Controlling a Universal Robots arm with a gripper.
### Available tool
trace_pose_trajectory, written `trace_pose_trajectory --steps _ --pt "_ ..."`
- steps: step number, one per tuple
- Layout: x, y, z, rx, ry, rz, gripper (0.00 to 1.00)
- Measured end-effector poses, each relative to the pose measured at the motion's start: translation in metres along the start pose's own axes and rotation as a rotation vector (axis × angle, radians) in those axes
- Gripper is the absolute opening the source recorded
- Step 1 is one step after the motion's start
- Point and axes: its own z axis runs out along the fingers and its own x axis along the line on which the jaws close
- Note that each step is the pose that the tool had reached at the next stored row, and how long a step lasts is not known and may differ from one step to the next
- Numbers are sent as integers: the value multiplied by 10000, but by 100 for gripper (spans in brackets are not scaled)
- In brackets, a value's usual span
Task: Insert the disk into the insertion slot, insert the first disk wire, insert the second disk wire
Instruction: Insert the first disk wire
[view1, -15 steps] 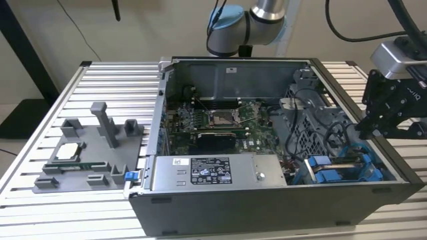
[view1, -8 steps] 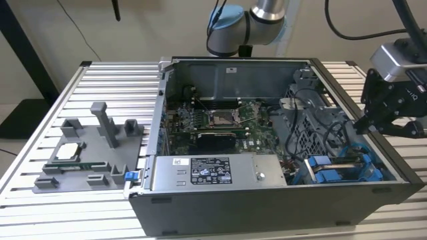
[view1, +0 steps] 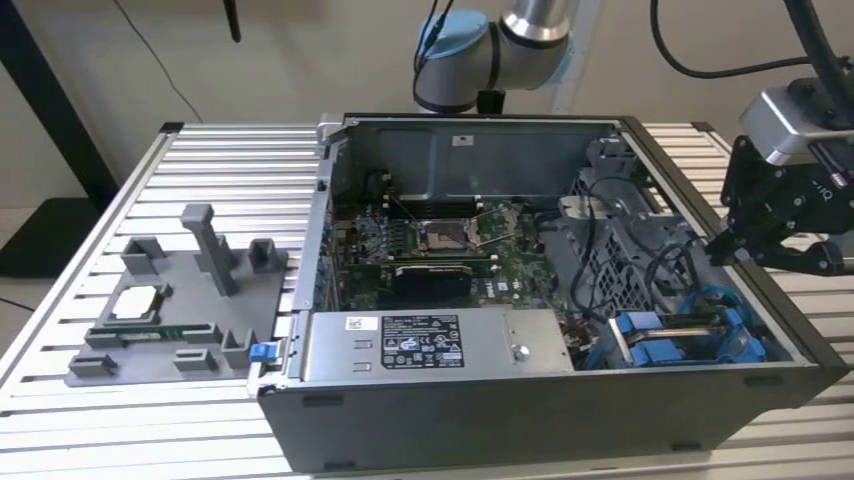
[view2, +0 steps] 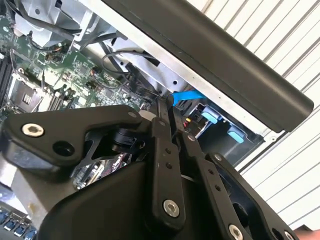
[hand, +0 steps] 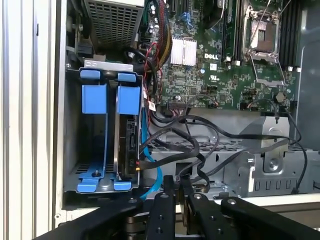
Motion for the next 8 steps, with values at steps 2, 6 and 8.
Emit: trace_pose_trajectory --steps 2,6,8 --pt "3 23 0 0 -9 0 0" --pt "-7 115 -35 1 -53 -1 0" --pt "-16 162 -67 2 -68 -1 0"
